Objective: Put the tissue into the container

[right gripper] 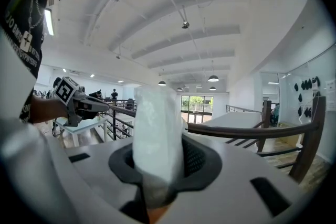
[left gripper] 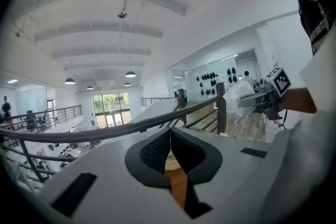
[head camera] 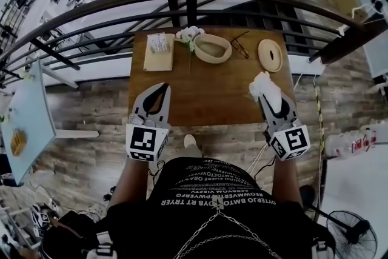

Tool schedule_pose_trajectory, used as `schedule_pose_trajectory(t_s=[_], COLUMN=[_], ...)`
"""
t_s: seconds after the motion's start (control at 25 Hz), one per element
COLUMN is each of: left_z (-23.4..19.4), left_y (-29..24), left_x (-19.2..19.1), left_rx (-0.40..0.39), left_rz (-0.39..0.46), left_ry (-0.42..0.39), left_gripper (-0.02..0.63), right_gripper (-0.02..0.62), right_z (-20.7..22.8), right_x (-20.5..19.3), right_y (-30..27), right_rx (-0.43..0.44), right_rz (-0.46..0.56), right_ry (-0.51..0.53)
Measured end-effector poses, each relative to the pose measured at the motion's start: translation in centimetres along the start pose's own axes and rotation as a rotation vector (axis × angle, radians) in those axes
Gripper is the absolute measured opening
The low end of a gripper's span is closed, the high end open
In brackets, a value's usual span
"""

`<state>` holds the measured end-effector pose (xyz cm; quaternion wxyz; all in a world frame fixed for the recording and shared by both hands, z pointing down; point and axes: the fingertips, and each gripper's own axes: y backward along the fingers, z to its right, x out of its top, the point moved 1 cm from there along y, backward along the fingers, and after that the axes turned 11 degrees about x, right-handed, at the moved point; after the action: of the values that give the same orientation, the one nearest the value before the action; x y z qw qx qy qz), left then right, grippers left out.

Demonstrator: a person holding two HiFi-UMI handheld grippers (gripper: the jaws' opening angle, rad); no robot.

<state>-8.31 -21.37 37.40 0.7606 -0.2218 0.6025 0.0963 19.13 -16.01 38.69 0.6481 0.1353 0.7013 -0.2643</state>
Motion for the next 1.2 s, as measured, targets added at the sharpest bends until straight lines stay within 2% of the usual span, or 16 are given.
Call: schedule_pose_trajectory(t_s=[0.56, 0.84, 1.2], left_z=[-4.0, -3.8, -4.4], left_y=[-6.6, -9.0, -12.3], left_x=[0.2, -0.6, -0.1], left_rx=[-0.103, -0.116, -0.067], left_rz=[0.036, 0.01, -0.032], left_ry=[0.009, 0.021, 0.032], left_gripper=[0.029, 0.029, 0.029], right_gripper=[0.12, 0.12, 0.12], right_z=[2.2, 6.3, 11.8], right_x=[2.0, -1.6, -8.4], right_y=[-6.6, -9.7, -17.0], right_rx=[-0.084, -0.086, 0.015], right_rz=[-0.034, -0.113, -0.22], right_ry=[0.045, 0.02, -0.05])
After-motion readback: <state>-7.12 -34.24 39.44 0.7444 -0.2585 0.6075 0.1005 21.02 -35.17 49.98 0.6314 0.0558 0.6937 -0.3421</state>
